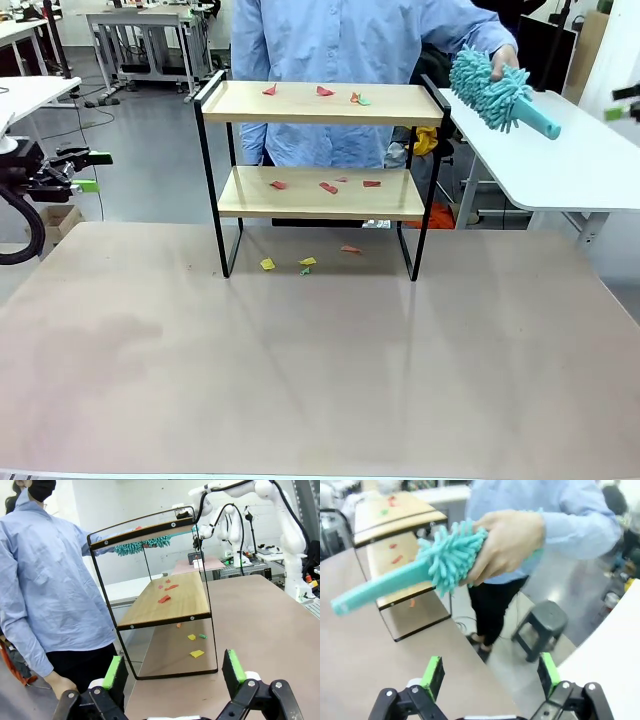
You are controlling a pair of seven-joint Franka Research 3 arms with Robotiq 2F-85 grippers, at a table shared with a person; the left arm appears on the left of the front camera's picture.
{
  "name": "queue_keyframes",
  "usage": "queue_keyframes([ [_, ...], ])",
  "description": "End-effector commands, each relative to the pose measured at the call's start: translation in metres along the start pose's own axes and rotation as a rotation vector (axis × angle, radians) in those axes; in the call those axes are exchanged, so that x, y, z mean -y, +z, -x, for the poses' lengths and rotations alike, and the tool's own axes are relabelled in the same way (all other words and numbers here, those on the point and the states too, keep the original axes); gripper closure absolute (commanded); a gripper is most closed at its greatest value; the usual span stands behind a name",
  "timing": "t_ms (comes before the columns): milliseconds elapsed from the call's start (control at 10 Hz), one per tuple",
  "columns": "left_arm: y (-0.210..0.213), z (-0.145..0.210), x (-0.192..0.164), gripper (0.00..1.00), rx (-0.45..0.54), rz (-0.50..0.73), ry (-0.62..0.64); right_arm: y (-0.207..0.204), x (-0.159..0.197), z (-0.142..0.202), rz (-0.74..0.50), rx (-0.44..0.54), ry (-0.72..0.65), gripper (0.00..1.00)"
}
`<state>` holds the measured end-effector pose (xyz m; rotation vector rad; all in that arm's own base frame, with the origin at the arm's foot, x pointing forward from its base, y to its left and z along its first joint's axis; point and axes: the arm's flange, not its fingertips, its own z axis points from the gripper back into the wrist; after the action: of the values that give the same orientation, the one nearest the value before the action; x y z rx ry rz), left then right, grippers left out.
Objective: Clean the shelf.
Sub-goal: Pick up the Duster handed by the human.
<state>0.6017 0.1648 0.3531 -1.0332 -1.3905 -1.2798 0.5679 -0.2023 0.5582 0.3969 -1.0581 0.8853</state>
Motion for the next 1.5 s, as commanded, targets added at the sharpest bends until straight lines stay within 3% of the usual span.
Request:
queue_keyframes([
  [0,0.000,-0.001,0.002,0.00,-0.004,0.006,-0.012,0.002,-0.043,-0.049,0.084,-0.168,-0.086,0.00],
  [200,0.000,-0.001,0.002,0.00,-0.004,0.006,-0.012,0.013,-0.067,-0.094,0.252,-0.282,-0.137,0.00],
  [300,0.000,-0.001,0.002,0.00,-0.004,0.006,-0.012,-0.001,-0.080,-0.110,0.265,-0.311,-0.163,0.00],
  [400,0.000,-0.001,0.002,0.00,-0.004,0.006,-0.012,-0.012,-0.085,-0.118,0.302,-0.316,-0.183,0.00],
  [500,0.000,-0.001,0.002,0.00,-0.004,0.006,-0.012,-0.018,-0.089,-0.121,0.261,-0.270,-0.171,0.00],
  [600,0.000,-0.001,0.002,0.00,-0.004,0.006,-0.012,0.006,-0.075,-0.120,0.281,-0.279,-0.116,0.00],
  [1000,0.000,-0.001,0.002,0.00,-0.004,0.006,-0.012,0.000,-0.078,-0.119,0.284,-0.281,-0.144,0.00],
  [1300,0.000,-0.001,0.002,0.00,-0.004,0.006,-0.012,-0.007,-0.128,-0.150,0.411,-0.340,-0.258,0.00],
  [1400,0.000,-0.001,0.002,0.00,-0.004,0.006,-0.012,-0.011,-0.140,-0.157,0.400,-0.366,-0.314,0.00],
])
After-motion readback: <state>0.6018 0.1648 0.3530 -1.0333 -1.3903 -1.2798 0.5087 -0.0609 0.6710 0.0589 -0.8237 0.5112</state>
